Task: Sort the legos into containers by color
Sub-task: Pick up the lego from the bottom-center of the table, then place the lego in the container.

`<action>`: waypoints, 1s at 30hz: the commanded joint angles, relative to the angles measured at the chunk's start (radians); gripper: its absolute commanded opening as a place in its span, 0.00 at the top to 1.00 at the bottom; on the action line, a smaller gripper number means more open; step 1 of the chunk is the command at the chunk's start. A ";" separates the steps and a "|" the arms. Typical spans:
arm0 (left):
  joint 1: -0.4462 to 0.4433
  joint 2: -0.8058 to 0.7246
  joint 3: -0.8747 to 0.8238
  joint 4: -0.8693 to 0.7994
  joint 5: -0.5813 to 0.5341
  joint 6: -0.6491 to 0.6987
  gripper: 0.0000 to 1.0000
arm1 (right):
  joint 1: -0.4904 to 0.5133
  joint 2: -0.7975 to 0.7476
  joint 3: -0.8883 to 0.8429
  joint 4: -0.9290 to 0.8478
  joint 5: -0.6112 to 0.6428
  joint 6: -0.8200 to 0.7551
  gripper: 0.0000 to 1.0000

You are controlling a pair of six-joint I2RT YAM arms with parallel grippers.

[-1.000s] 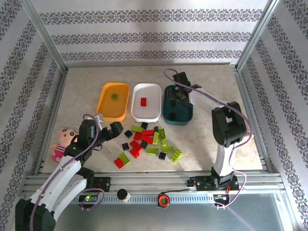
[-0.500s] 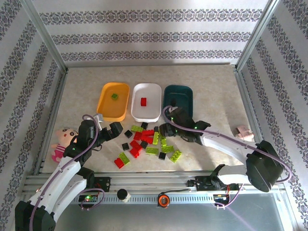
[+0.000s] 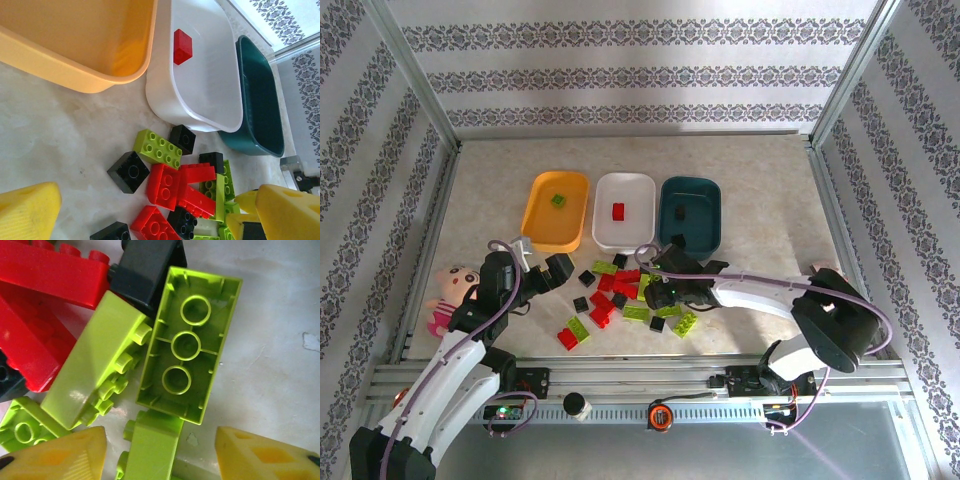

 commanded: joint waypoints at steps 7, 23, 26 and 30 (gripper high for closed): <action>0.007 -0.011 0.032 -0.043 -0.026 0.022 0.00 | 0.010 -0.005 -0.009 0.005 -0.029 0.008 0.66; 0.008 -0.152 0.094 -0.201 -0.231 -0.010 0.00 | 0.008 0.027 0.395 -0.034 -0.164 -0.136 0.80; 0.008 -0.217 0.088 -0.225 -0.244 -0.013 0.00 | 0.005 0.247 0.634 -0.014 -0.215 -0.162 0.80; 0.008 -0.234 0.091 -0.257 -0.226 -0.011 0.00 | -0.001 0.533 0.963 -0.039 -0.258 -0.157 0.80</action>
